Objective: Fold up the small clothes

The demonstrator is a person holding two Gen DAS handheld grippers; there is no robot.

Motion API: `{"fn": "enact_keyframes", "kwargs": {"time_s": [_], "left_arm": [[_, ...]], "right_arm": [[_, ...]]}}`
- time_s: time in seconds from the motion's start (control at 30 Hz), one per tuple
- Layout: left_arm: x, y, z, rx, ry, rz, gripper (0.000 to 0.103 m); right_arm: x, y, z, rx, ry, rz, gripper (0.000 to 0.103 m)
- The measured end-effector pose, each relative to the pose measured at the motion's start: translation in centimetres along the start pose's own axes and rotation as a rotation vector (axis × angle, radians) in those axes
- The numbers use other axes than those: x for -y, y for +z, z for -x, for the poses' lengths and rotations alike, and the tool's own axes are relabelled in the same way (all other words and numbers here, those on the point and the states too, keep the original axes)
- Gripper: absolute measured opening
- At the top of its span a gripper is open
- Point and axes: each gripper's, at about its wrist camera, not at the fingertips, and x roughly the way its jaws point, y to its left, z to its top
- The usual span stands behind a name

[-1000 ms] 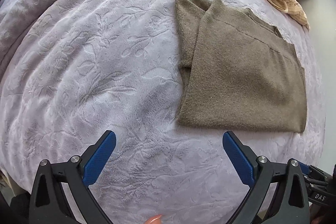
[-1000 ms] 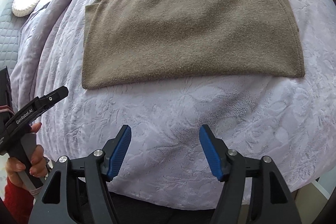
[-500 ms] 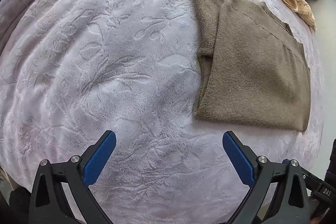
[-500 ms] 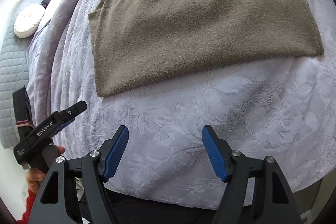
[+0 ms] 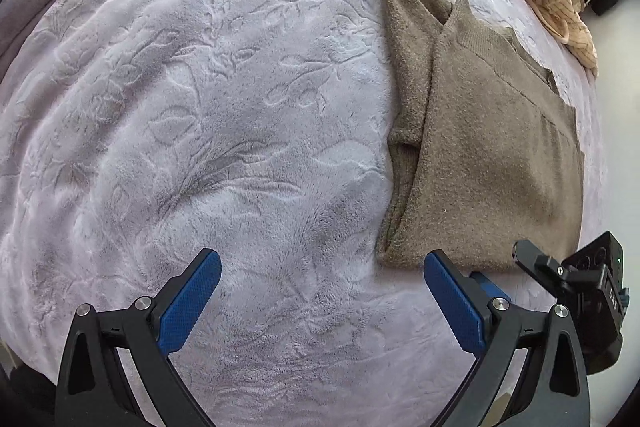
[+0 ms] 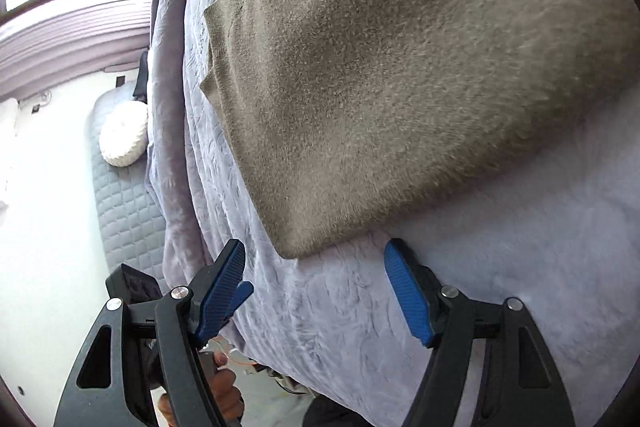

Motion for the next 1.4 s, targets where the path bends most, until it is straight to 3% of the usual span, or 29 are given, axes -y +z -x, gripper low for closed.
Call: {"fn": "enact_keyframes", "kwargs": {"time_s": [0.1, 0.2, 0.33, 0.4, 0.43, 0.57, 0.77, 0.93, 1.13, 1.17, 1.3, 1.4], "left_arm": [[0.6, 0.6, -0.2, 0.007, 0.031, -0.017, 0.101], [0.8, 1.3, -0.8, -0.003, 0.015, -0.009, 0.101], [0.6, 2.5, -1.3, -0.024, -0.105, 0.033, 0.101], [0.5, 3.2, -1.2, -0.02, -0.157, 0.045, 0.101], [0.4, 3.6, -1.2, -0.018, -0.173, 0.046, 0.101], [1.2, 5.2, -1.2, -0.019, -0.268, 0.031, 0.101], [4.8, 9.1, -3.5, -0.069, -0.394, -0.024, 0.101], [7.9, 11.8, -5.6, -0.109, -0.461, -0.049, 0.101], [11.2, 12.6, -6.0, -0.109, -0.432, -0.13, 0.101], [11.5, 12.5, -6.1, -0.107, -0.406, -0.143, 0.101], [11.9, 12.4, -7.1, -0.104, -0.278, -0.179, 0.08], [11.8, 12.3, -7.5, -0.093, -0.239, -0.189, 0.073]], "right_arm": [[0.0, 0.6, -1.0, 0.026, 0.055, -0.026, 0.075], [0.0, 1.0, -1.9, 0.049, 0.115, -0.06, 0.075], [0.4, 1.2, -2.8, 0.059, 0.219, -0.143, 0.073], [1.0, 1.3, -3.5, 0.029, 0.267, -0.221, 0.038], [1.7, 1.0, -3.4, 0.02, 0.274, -0.247, 0.01], [0.9, 1.2, -2.6, 0.014, 0.365, -0.211, 0.008], [-1.8, 1.7, -0.8, 0.001, 0.401, -0.095, 0.008], [-2.9, 1.9, -0.2, -0.011, 0.376, -0.043, 0.008], [-2.9, 2.1, -1.1, -0.045, 0.319, -0.029, 0.008], [-2.8, 2.0, -1.3, -0.056, 0.289, -0.024, 0.008], [-2.9, 1.2, -1.2, -0.142, 0.096, 0.05, 0.013], [-4.8, 0.7, 0.3, -0.17, -0.082, 0.225, 0.013]]}}
